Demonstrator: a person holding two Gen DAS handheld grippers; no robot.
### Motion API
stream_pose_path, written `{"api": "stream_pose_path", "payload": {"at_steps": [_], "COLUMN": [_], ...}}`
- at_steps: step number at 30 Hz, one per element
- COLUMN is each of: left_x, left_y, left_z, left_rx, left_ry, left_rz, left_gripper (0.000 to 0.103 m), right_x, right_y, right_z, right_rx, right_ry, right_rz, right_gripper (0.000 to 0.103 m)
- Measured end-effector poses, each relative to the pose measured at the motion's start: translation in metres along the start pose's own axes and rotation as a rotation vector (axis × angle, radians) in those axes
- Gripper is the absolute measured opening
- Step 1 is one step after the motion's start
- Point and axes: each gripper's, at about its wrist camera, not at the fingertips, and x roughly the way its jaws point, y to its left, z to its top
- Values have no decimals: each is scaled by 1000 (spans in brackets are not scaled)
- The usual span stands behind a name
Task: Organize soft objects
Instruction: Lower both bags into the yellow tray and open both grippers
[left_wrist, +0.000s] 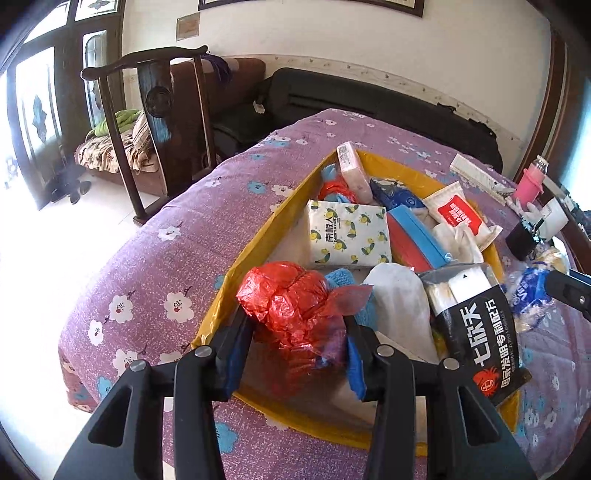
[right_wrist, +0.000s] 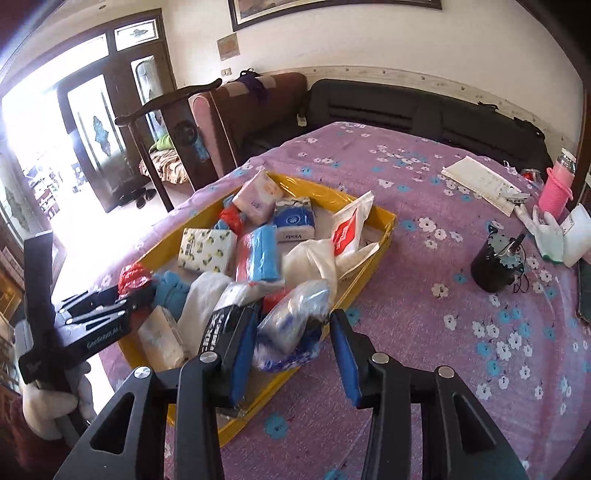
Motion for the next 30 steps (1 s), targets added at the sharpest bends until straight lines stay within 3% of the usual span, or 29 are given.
{"api": "stream_pose_path", "payload": {"at_steps": [8,15,20,26,30], "left_x": [-12,-32,-34,-34,-37], "left_y": [5,2,-5,-5,0], "left_z": [1,5,7,3,1], "left_rx": [-41,-42,-21,-10,-15], "left_ry": [-46,-108,-114,-106,-111], "left_rz": [-43,-97,-120,-109,-96], "left_gripper": [46,55,58,70,74], "right_x": [22,49,76,100,72], "right_y": [7,3,6,5,-7], "right_z": [3,8,15,26,35], "right_rx": [-17,-1,-30,-51,36], "right_ry": [40,101,129,167,87], "right_rz": [-3,-1,-59,-95,-21], "right_gripper": [36,29,25,25,30]}}
